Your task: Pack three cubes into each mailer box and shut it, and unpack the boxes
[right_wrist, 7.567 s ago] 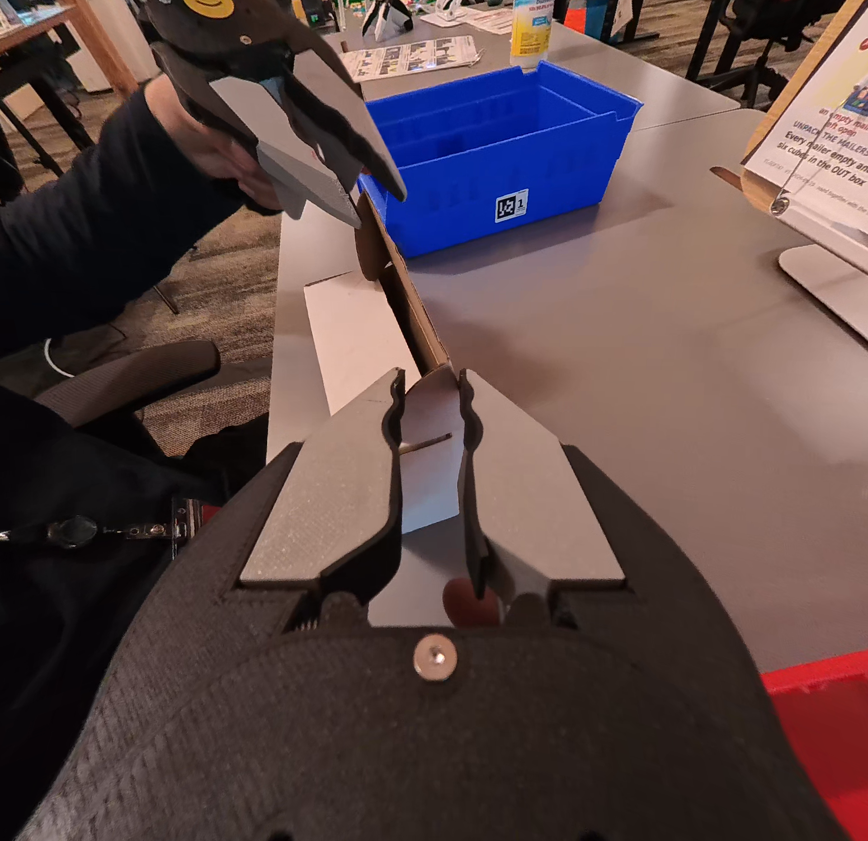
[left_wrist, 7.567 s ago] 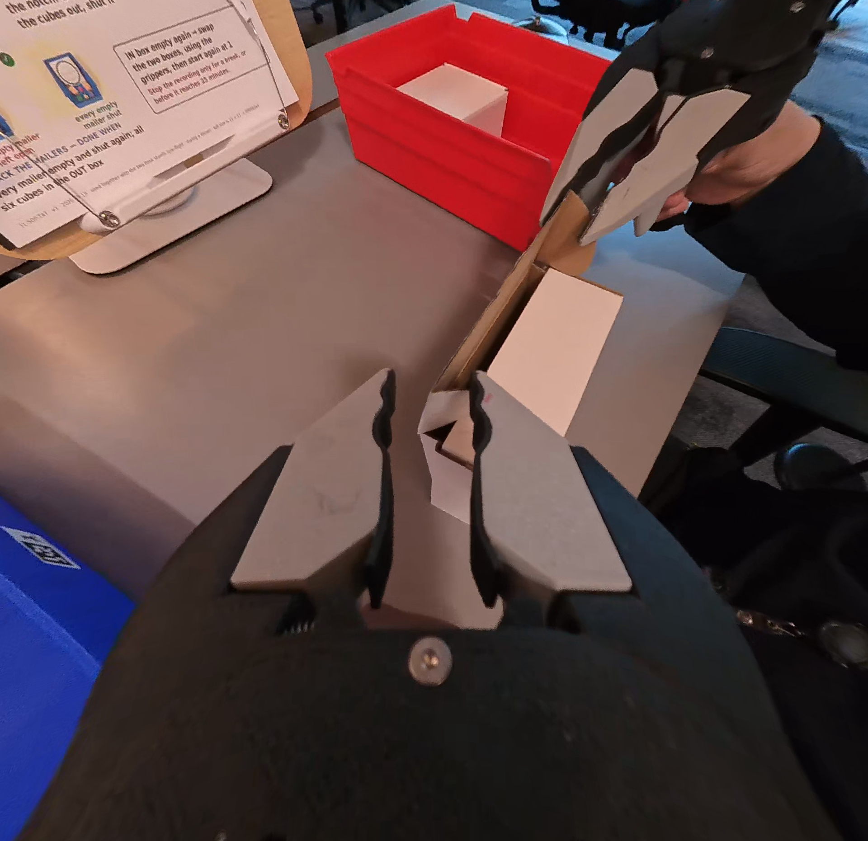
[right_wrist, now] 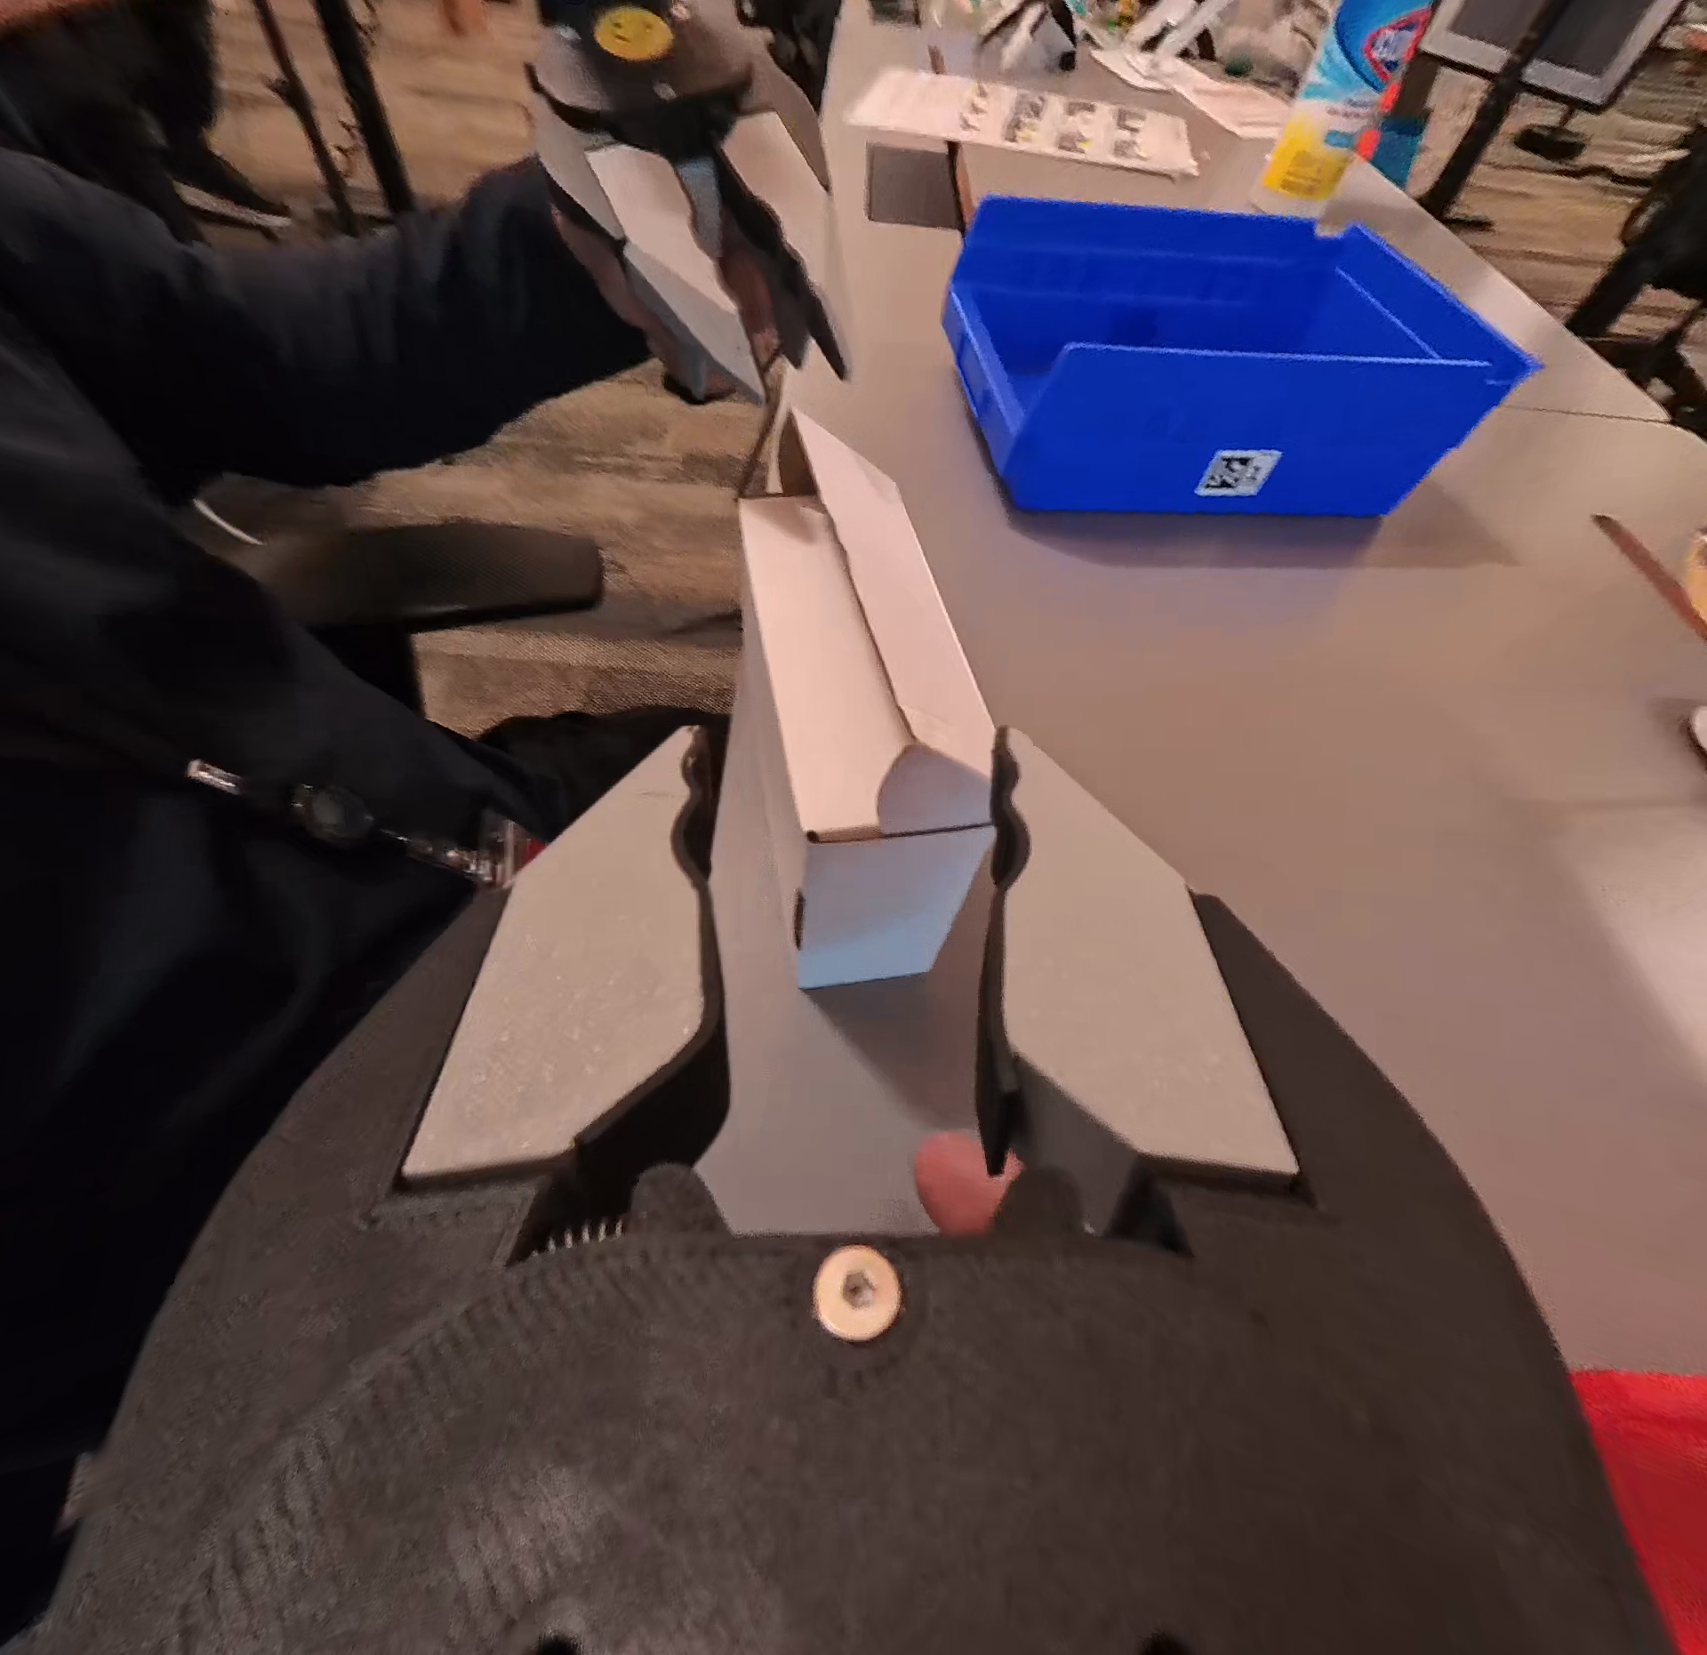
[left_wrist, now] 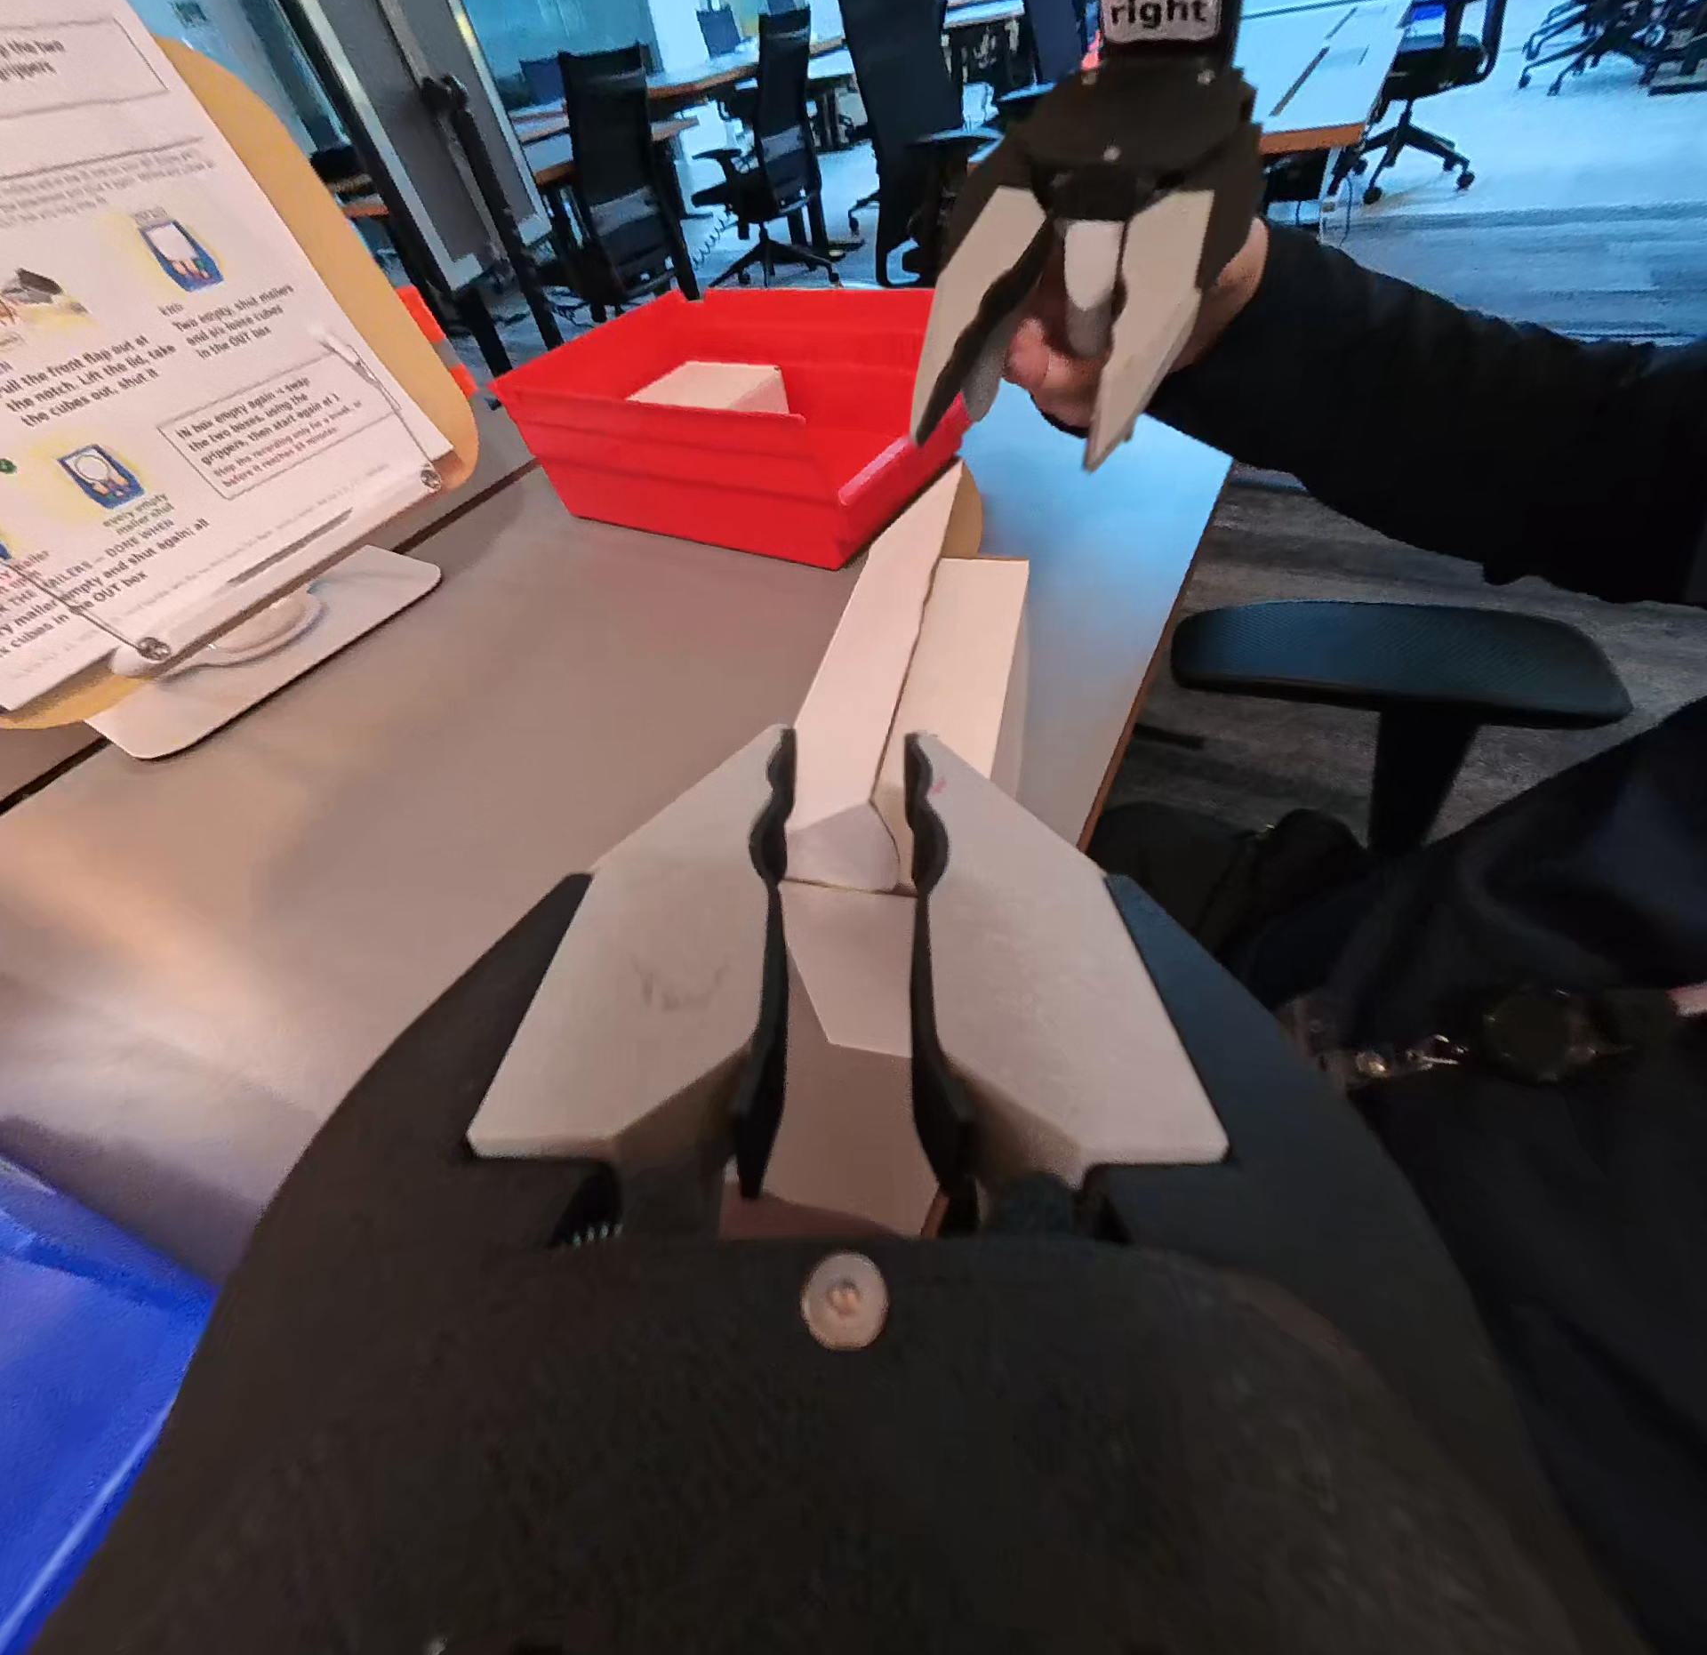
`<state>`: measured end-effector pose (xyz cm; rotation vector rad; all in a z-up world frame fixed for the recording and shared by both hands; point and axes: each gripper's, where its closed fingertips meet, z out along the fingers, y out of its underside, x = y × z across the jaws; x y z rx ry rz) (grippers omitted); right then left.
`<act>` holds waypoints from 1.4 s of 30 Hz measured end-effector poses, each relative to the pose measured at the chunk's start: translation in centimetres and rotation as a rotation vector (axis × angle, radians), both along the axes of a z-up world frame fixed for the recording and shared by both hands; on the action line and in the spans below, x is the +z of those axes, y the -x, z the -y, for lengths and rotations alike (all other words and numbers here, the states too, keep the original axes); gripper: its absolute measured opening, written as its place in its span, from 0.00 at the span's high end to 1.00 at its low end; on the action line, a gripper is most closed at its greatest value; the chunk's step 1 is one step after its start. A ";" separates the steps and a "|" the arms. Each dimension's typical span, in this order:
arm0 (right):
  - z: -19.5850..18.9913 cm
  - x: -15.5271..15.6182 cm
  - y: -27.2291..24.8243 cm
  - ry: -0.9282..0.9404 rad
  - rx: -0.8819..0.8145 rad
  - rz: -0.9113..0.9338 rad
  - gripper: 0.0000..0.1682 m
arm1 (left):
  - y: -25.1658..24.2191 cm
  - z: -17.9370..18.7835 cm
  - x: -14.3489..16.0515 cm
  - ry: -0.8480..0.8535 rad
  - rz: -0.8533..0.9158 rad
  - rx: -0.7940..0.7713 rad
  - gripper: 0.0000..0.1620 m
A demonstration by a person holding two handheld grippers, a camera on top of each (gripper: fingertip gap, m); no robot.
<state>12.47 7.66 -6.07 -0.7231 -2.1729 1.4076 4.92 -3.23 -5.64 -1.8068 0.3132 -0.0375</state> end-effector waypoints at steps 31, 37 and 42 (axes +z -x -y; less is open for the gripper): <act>1.5 -6.0 1.0 -0.783 -0.146 -0.481 0.65 | -2.4 -0.3 -5.3 -0.042 -0.512 -0.076 0.73; 1.3 -6.4 0.9 -0.883 -0.091 -0.418 0.64 | -2.1 -0.1 -6.0 0.078 -0.650 -0.116 0.70; 1.6 -6.1 0.7 -0.804 -0.055 -0.350 0.62 | -2.3 0.1 -6.4 0.110 -0.742 -0.119 0.61</act>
